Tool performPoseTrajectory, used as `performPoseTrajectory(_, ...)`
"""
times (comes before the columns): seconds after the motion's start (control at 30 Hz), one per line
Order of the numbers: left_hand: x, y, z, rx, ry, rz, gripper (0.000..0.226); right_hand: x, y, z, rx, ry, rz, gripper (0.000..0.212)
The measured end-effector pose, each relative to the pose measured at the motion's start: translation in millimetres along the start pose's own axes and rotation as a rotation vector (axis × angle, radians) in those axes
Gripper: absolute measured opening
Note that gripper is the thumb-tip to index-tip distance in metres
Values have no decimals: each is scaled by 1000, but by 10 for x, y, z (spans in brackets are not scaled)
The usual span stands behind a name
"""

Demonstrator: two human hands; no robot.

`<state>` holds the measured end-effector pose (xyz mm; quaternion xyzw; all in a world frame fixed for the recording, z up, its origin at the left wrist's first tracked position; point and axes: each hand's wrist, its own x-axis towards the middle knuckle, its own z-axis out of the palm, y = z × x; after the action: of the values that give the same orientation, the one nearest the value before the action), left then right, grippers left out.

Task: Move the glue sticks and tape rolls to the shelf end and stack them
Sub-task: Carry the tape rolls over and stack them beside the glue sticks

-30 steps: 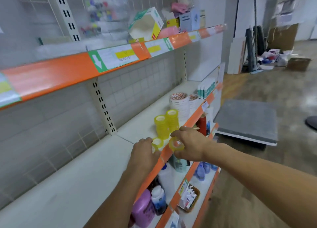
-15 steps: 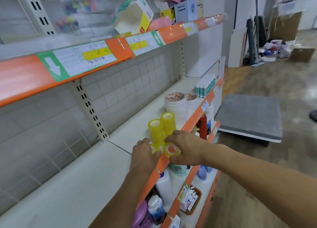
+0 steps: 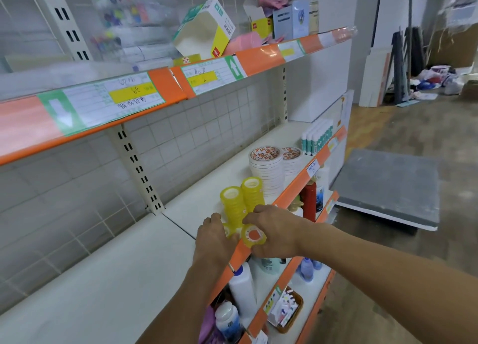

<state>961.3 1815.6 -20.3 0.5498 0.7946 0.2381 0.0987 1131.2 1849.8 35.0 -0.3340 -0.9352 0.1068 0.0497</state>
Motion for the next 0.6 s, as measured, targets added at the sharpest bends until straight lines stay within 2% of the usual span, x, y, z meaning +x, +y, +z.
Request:
performPoseTrajectory(0.1,10,3,12,-23,-12,-15,52,16,-6,-1,-2,-2,-19,55)
performPoseTrajectory(0.27,-44,-80,-98,-63,-15,4,67,109,-27,14,-49,-47,-67,68)
performPoseTrajectory(0.43,-159,-315,-395,36,28,5,53,258,-165,-104,-72,-101,-184,72)
performPoseTrajectory(0.6,-314,-544,-614,103,52,-28,49,473,-344,-185,-207,-137,-301,65)
